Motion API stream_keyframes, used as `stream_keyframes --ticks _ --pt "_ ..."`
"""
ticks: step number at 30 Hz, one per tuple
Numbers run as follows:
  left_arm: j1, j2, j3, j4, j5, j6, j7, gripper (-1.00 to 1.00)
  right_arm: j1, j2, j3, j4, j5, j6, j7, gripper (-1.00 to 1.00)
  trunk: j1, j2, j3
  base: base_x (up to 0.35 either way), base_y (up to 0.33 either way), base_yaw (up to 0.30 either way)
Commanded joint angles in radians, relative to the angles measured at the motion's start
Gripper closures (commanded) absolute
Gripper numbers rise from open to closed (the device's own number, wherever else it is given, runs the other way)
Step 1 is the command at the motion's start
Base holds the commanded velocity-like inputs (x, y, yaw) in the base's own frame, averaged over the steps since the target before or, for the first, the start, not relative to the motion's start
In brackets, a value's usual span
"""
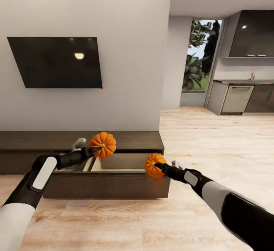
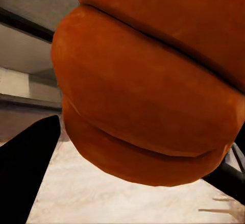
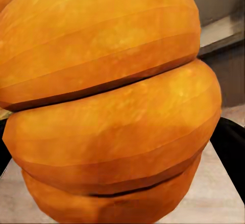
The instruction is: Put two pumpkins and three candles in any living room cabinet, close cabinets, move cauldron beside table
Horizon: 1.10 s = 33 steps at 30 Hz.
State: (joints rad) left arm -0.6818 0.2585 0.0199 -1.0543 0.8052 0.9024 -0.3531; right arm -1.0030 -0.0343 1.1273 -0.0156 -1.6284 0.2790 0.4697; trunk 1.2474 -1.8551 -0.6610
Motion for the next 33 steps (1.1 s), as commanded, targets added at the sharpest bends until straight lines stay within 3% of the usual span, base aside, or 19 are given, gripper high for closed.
stream_keyframes --ticks 1,3,4,7,8,10,11,13,16,20,28,33 --pt "-0.017 -0.026 0.001 0.001 0.001 0.004 0.076 1.00 -0.046 0.001 -0.007 -0.001 -0.012 0.029 -0.040 1.00 0.000 -0.001 -0.001 0.000 0.000 0.000" --pt "-0.036 -0.068 0.000 0.001 -0.005 -0.004 0.208 1.00 -0.099 0.006 -0.007 -0.004 -0.010 0.043 -0.167 1.00 0.000 -0.001 -0.001 0.000 0.000 0.000" --pt "-0.053 -0.093 -0.002 0.003 -0.010 -0.013 0.285 1.00 -0.127 0.009 -0.006 -0.017 -0.010 0.039 -0.282 1.00 0.000 -0.001 -0.001 0.000 0.000 0.000" --pt "-0.071 -0.138 -0.005 0.010 -0.046 -0.067 0.399 1.00 -0.161 0.041 -0.006 -0.085 -0.010 -0.022 -0.523 1.00 0.000 -0.001 -0.001 0.000 0.000 0.000" --pt "-0.075 -0.157 -0.006 0.017 -0.082 -0.108 0.428 1.00 -0.167 0.066 -0.004 -0.119 -0.008 -0.061 -0.623 1.00 0.000 -0.001 -0.001 0.000 0.000 0.000" --pt "-0.077 -0.186 -0.007 0.038 -0.150 -0.168 0.446 1.00 -0.171 0.090 -0.003 -0.142 -0.007 -0.109 -0.713 1.00 0.000 -0.001 -0.001 0.000 0.000 0.000" --pt "-0.078 -0.207 -0.007 0.060 -0.207 -0.215 0.453 1.00 -0.172 0.100 0.003 -0.149 -0.006 -0.138 -0.745 1.00 0.000 -0.001 -0.001 0.000 0.000 0.000" --pt "-0.080 -0.235 -0.006 0.090 -0.265 -0.278 0.457 1.00 -0.173 0.105 0.021 -0.152 0.009 -0.176 -0.766 1.00 0.000 -0.001 -0.001 0.000 0.000 0.000" --pt "-0.081 -0.295 -0.009 0.191 -0.309 -0.395 0.459 1.00 -0.173 0.109 0.045 -0.156 0.042 -0.239 -0.781 1.00 0.000 -0.001 -0.001 0.000 0.000 0.000" --pt "-0.081 -0.325 -0.020 0.263 -0.320 -0.498 0.459 1.00 -0.174 0.112 0.051 -0.160 0.090 -0.267 -0.788 1.00 0.000 -0.001 -0.001 0.000 0.000 0.000" --pt "-0.081 -0.324 -0.033 0.285 -0.323 -0.519 0.457 1.00 -0.172 0.111 0.054 -0.170 0.117 -0.286 -0.787 1.00 0.000 -0.001 -0.001 0.000 0.000 0.000" --pt "-0.081 -0.317 -0.063 0.278 -0.325 -0.522 0.455 1.00 -0.170 0.112 0.054 -0.173 0.174 -0.286 -0.786 1.00 0.000 -0.001 -0.001 0.023 0.000 0.000"
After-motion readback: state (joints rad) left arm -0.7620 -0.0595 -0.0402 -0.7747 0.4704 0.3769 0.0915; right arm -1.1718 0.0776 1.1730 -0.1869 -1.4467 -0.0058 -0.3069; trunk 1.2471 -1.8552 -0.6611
